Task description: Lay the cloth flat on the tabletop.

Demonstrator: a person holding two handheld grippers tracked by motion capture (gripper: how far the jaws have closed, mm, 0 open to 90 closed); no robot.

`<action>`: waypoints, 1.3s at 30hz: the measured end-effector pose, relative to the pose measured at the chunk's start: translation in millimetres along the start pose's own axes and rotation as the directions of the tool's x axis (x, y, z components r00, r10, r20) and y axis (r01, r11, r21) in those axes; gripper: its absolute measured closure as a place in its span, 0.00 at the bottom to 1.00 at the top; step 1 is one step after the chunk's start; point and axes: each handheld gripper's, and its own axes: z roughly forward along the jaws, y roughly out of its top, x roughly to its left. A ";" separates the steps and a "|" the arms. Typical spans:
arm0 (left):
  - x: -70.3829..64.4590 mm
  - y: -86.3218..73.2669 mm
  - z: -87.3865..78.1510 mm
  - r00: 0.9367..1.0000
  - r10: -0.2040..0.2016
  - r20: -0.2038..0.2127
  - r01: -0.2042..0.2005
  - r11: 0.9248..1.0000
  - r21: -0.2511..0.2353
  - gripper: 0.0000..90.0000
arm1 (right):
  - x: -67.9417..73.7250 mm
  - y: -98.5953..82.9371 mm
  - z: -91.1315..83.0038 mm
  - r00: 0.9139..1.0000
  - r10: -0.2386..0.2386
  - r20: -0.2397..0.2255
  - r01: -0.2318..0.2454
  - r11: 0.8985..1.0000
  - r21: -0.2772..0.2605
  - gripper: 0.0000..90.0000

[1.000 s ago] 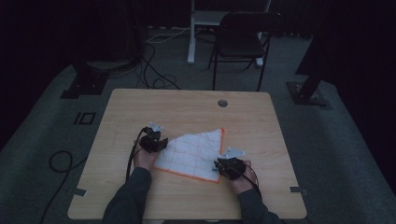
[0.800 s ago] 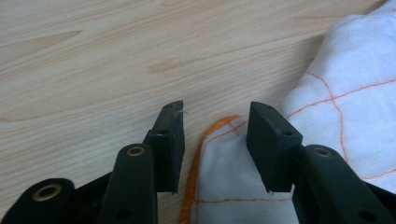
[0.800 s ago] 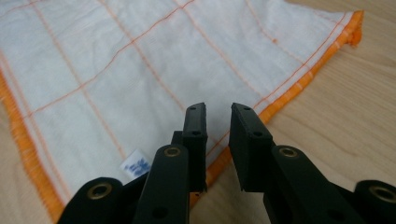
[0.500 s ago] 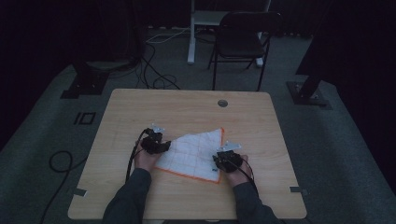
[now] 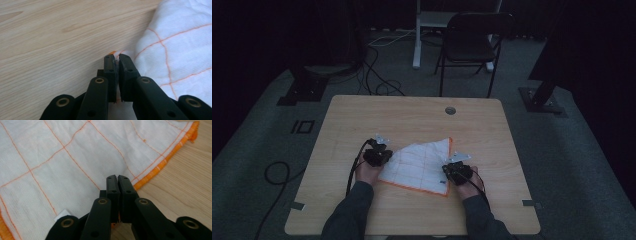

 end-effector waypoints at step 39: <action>-43.3 28.0 -0.3 0.994 0.060 0.095 -0.051 0.994 -0.098 0.55 | -4.8 -10.6 -11.9 1.000 0.002 0.006 -0.002 1.000 0.019 0.86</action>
